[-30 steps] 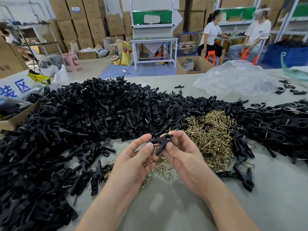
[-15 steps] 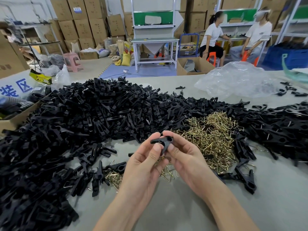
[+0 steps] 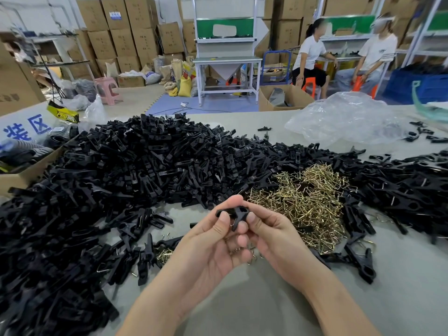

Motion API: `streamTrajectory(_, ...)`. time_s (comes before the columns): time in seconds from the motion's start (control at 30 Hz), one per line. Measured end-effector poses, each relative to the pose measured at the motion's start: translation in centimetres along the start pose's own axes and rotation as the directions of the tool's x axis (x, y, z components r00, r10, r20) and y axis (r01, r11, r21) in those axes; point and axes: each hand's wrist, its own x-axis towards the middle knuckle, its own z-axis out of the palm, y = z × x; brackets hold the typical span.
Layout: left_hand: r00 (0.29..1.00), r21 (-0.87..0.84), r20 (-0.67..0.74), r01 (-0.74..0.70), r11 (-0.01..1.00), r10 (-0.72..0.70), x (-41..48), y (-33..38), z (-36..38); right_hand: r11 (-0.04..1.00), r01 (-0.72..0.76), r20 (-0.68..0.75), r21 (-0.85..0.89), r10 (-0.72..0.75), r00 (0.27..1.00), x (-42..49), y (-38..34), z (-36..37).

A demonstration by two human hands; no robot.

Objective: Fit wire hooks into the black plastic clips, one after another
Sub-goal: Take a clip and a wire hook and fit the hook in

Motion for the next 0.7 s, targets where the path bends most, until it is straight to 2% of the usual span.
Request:
streamTrajectory(0.17, 0.997, -0.08, 0.063, 0.049, 0.996, -0.044, 0.0, 0.2, -0.5, 0.999, 0.037, -0.004, -0.009, -0.037, 0.999, 0.1, -0.1, -0.1)
streamTrajectory(0.33, 0.995, -0.081, 0.09, 0.058, 0.995, -0.05, 0.1, -0.1, -0.9, 1.0, 0.02, -0.013, -0.002, -0.02, 1.0, -0.1, -0.5, 0.2)
streamTrajectory(0.53, 0.985, -0.157, 0.159, 0.086, 0.984, -0.061, 0.0, 0.0, -1.2, 0.998, 0.007, -0.079, -0.061, -0.012, 0.997, -0.2, -0.3, 0.2)
streamTrajectory(0.7, 0.991, -0.177, 0.124, 0.077, 0.981, -0.055, -0.1, 0.2, -1.5, 0.997, 0.017, -0.07, -0.079, -0.023, 0.997, -0.1, -0.2, 0.2)
